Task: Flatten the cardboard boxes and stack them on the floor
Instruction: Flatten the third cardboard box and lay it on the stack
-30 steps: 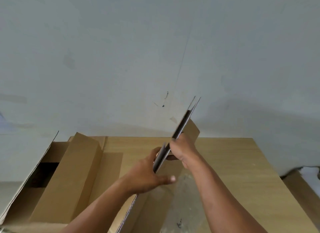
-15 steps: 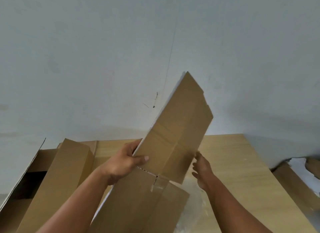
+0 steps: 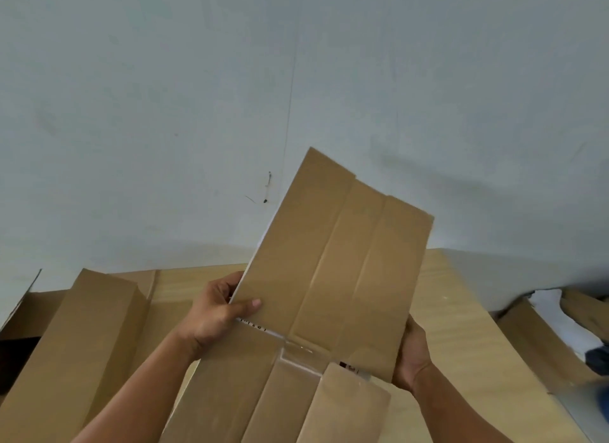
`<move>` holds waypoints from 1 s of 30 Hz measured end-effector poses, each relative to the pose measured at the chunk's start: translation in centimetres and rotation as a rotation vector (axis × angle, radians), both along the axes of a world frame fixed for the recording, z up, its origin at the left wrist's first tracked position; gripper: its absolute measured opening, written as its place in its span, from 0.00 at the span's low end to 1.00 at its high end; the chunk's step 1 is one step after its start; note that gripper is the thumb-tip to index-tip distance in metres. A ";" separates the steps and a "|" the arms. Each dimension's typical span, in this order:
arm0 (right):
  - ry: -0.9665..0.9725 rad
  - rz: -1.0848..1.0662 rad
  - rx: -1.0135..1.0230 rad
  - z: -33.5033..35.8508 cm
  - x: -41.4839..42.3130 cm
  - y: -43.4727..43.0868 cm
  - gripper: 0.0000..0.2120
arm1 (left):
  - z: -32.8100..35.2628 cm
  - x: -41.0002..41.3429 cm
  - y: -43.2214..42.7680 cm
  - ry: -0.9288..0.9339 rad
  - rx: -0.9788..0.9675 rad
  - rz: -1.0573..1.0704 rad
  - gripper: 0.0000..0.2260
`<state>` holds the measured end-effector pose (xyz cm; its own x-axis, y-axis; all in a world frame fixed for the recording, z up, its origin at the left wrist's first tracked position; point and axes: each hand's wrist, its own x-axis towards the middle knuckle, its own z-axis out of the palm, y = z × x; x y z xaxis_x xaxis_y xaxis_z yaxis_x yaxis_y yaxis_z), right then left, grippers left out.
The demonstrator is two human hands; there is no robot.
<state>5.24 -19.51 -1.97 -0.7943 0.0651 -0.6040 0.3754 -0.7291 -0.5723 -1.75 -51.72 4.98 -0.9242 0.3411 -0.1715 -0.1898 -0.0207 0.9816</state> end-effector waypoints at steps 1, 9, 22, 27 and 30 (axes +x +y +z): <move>-0.006 0.029 -0.014 -0.2 -0.1 0.5 0.35 | -0.7 0.1 0.2 -0.014 -0.004 0.027 0.16; -0.060 0.314 0.249 -1.0 -2.6 1.6 0.20 | -7.3 2.0 2.1 -0.131 -0.084 0.288 0.13; -0.256 0.567 0.988 -8.2 -2.2 -1.2 0.12 | -16.9 3.9 2.8 -0.351 -0.700 0.287 0.28; -0.230 0.651 1.264 -10.7 -3.0 -2.1 0.19 | -17.9 4.4 3.4 -0.326 -0.897 0.112 0.39; -0.137 0.711 1.602 -11.7 -2.6 -3.0 0.31 | -18.9 5.0 4.8 -0.208 -1.161 0.008 0.43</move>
<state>2.65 -22.52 -13.66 -0.8835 0.3033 -0.3570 0.4449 0.7819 -0.4367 3.27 -46.90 -13.93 -0.8433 -0.1241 -0.5230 -0.3520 0.8629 0.3627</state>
